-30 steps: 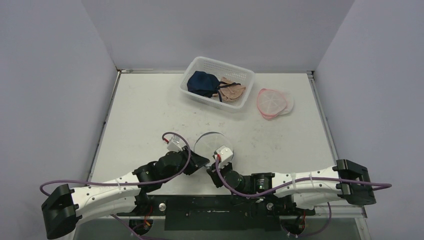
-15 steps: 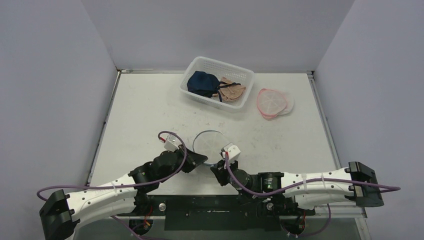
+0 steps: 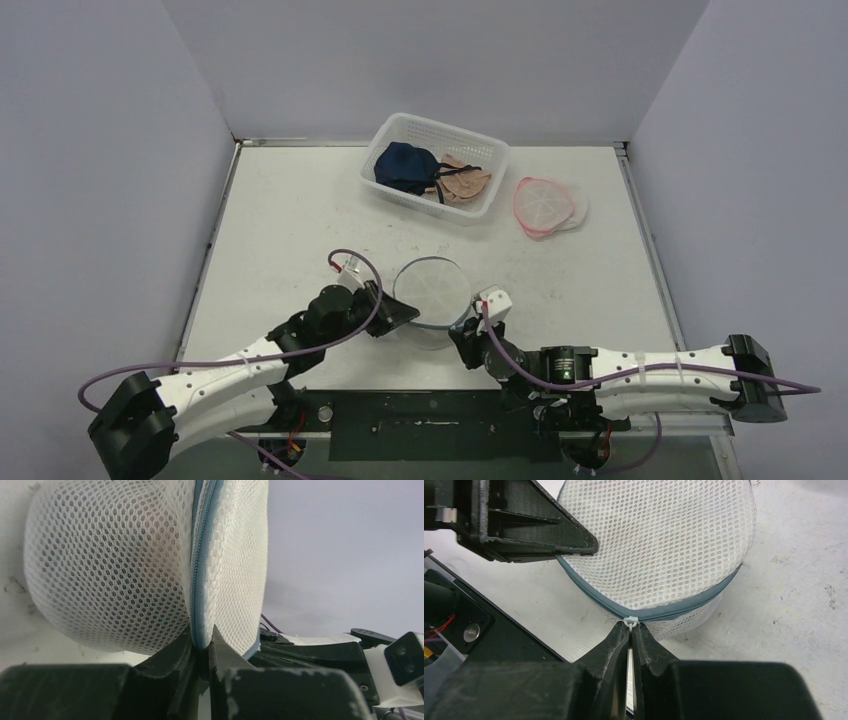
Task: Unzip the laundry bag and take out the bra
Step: Unzip the laundry bag at the center of the board.
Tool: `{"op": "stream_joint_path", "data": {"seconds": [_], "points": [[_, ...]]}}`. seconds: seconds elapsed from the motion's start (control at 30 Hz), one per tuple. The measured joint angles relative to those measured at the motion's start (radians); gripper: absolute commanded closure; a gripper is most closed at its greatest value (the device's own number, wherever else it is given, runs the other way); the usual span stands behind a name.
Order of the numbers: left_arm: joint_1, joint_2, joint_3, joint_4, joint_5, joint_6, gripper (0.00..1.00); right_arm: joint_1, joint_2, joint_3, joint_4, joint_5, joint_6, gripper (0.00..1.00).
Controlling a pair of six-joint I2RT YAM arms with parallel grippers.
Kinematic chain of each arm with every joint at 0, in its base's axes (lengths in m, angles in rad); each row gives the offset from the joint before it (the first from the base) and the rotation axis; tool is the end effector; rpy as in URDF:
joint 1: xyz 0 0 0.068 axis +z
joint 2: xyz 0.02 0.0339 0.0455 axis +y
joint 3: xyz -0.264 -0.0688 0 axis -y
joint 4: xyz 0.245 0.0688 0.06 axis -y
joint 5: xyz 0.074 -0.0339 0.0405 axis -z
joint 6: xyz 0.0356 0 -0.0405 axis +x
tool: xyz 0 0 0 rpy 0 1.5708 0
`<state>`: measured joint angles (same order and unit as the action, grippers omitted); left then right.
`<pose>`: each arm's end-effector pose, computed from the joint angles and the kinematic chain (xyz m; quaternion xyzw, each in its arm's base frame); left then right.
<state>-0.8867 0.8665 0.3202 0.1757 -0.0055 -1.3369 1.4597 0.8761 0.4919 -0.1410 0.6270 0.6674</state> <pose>0.1213 -0.1485 0.1990 -0.1857 0.8041 -0.5053 0.2522 0.0418 0.1861 0.2286 -0.1760 0.8198 0.2854 0.4643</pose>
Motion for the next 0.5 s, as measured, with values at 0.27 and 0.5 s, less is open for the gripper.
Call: {"op": "stream_joint_path", "data": {"seconds": [0.27, 0.5], "points": [[0.114, 0.253, 0.147, 0.063, 0.281, 0.18, 0.92, 0.021, -0.087, -0.026, -0.042, 0.009, 0.0, 0.95], [0.145, 0.428, 0.249, 0.111, 0.413, 0.284, 0.28, 0.032, -0.032, -0.027, 0.004, -0.007, 0.0, 0.95]]}}
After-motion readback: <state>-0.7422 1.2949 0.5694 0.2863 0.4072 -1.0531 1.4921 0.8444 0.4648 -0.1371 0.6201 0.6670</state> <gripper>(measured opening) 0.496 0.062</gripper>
